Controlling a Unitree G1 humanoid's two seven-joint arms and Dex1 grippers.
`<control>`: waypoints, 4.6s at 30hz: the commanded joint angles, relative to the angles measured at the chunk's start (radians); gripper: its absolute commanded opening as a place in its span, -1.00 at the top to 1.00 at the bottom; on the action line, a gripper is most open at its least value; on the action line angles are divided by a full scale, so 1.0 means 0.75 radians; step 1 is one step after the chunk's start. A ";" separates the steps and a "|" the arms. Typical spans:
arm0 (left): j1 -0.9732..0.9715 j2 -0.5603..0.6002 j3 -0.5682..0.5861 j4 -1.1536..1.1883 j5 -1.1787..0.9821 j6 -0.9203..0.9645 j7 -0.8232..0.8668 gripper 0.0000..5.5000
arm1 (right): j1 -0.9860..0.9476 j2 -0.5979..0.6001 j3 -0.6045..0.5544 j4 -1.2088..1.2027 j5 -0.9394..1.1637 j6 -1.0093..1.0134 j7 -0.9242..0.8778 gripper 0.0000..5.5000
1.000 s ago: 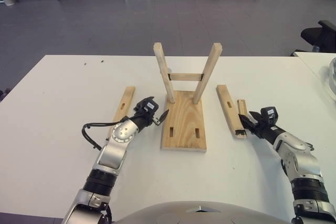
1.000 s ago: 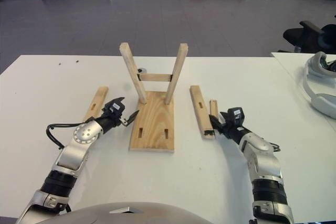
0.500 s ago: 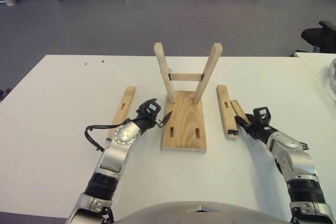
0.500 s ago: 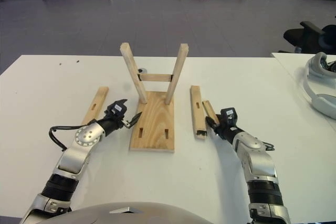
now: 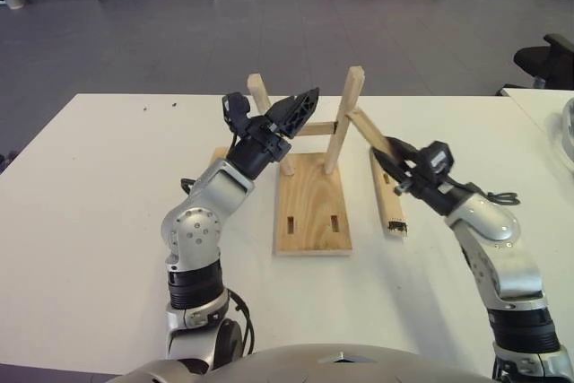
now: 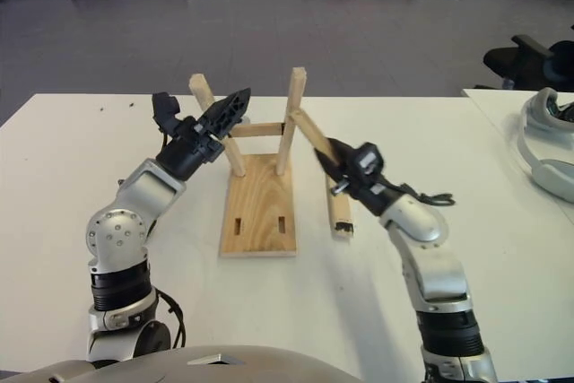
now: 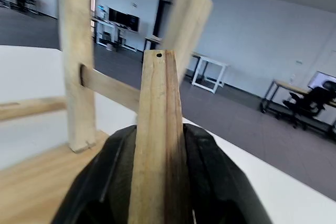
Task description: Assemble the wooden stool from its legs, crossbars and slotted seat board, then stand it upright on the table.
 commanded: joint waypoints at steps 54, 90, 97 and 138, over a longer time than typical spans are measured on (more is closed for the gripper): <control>0.149 0.551 0.333 0.800 0.321 -0.685 -0.253 0.85 | 0.251 0.115 0.143 0.380 -0.270 -0.244 -0.165 -0.07; 0.229 0.719 -0.004 0.907 0.790 -0.836 -0.272 0.61 | 0.164 0.154 0.153 0.458 -0.399 -0.319 -0.182 -0.07; 0.274 0.856 -0.046 0.734 0.856 -0.592 -0.338 0.14 | 0.167 0.167 0.176 0.484 -0.411 -0.346 -0.196 -0.07; 0.132 0.927 -0.106 -0.189 0.454 -0.438 -0.550 0.26 | -0.916 0.509 -0.282 0.260 1.201 0.754 -0.697 -0.07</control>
